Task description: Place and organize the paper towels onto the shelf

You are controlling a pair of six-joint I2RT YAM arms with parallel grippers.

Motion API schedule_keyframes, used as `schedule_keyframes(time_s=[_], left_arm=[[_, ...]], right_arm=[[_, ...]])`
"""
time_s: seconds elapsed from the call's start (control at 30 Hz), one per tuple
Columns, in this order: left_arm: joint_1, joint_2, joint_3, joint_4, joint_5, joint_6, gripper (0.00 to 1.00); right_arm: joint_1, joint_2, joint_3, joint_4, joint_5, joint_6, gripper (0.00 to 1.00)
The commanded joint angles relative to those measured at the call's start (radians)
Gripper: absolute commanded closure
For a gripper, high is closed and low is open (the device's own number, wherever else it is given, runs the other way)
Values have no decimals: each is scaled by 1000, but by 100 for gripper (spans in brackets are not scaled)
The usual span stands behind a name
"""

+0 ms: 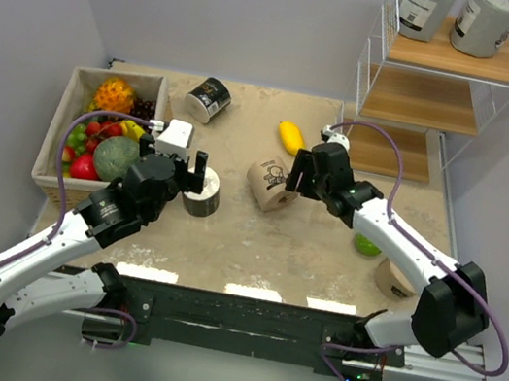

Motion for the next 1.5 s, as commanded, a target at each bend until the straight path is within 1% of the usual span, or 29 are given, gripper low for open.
schedule_keyframes(time_s=[0.0,0.1,0.2,0.27,0.4,0.47,0.6,0.63,0.67,0.73,0.77,0.87,0.9,1.0,1.13,1.3,1.47], left_arm=[[-3,-2,0,38,-28,1,12],[-3,-2,-2,33,-39,-2,12],[-3,-7,-5,36,-41,-1,12],[-5,-4,-7,35,-42,-1,12],[-3,1,-2,38,-42,-1,12],[-3,4,-3,41,-39,1,12],[-3,16,-2,41,-35,2,12],[-5,18,0,41,-35,2,12],[-3,21,1,42,-36,1,12],[-3,22,1,41,-35,4,12],[-3,25,-2,44,-35,2,12],[-3,27,-2,45,-27,2,12],[-3,28,-2,45,-25,2,12],[-3,33,0,47,-22,1,12],[-5,28,0,45,-18,2,12],[-5,24,1,41,-21,8,12],[-6,1,35,13,1,56,12]], right_arm=[[-3,110,141,-17,-18,-122,33],[-3,200,227,-34,-52,-159,36],[-3,245,244,-30,-47,-147,39],[-3,250,224,-8,-53,-127,40],[-3,224,110,39,-67,-103,42],[-3,206,82,36,-72,-93,43],[3,124,-44,26,-80,-64,44],[9,101,-70,4,-55,-57,44],[11,48,-125,-7,-44,-47,44],[16,-17,-185,-42,-9,-35,44],[16,-84,-243,-54,0,-20,44],[14,-182,-315,-97,3,14,42],[14,-245,-319,-112,-1,20,42],[16,-333,-290,-191,0,32,41],[16,-370,-207,-272,-4,43,37],[16,-322,-118,-281,17,69,32],[14,-206,-31,-275,28,69,29]])
